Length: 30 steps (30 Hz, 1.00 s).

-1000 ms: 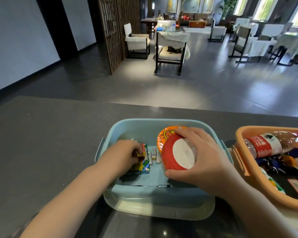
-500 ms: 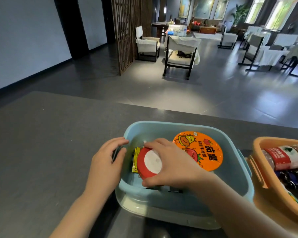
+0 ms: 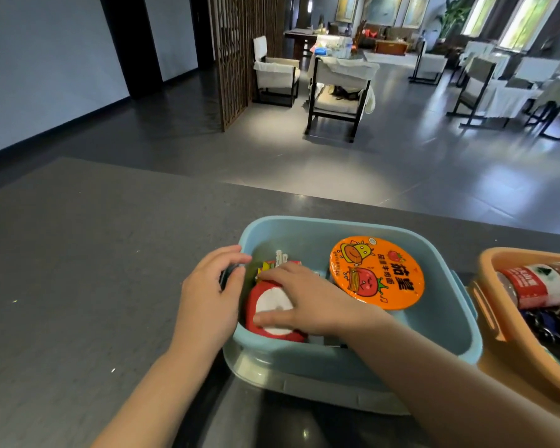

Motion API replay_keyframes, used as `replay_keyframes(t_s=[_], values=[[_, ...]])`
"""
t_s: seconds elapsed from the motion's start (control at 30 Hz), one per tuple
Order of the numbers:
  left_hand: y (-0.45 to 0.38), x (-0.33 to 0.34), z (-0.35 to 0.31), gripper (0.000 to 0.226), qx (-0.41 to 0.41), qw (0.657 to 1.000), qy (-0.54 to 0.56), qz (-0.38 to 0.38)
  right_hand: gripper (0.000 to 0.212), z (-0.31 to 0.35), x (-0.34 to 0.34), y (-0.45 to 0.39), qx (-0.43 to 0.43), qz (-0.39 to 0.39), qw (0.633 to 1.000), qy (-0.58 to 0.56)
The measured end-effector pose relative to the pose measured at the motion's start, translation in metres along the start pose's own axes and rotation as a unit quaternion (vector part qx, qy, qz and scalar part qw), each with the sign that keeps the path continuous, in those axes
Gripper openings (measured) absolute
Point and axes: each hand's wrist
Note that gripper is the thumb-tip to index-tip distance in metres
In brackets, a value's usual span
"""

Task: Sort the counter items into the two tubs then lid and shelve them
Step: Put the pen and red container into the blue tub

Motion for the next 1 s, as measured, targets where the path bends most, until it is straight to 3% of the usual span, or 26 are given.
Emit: replay_keyframes(t_s=[0.3, 0.57, 0.83, 1.0], values=[[0.006, -0.006, -0.02, 0.021, 0.059, 0.991, -0.117, 0.031, 0.061, 0.017, -0.024, 0.029, 0.009, -0.111, 0.994, 0.021], [0.033, 0.02, -0.083, 0.014, 0.155, 0.972, -0.166, 0.052, 0.054, -0.004, -0.067, 0.126, 0.024, -0.184, 0.98, 0.069], [0.085, 0.123, -0.206, 0.018, 0.315, 0.923, -0.12, 0.185, 0.045, -0.062, -0.111, 0.305, 0.194, -0.314, 0.923, 0.106], [0.154, 0.186, -0.307, 0.018, 0.391, 0.894, -0.054, 0.21, 0.046, -0.094, -0.128, 0.442, 0.309, -0.36, 0.872, 0.121]])
Point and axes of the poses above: each hand's wrist, its own y-axis away from the middle knuckle, its own x-axis out of the palm, z = x × y, and after that the axes turned 10 degrees about -y, right-handed
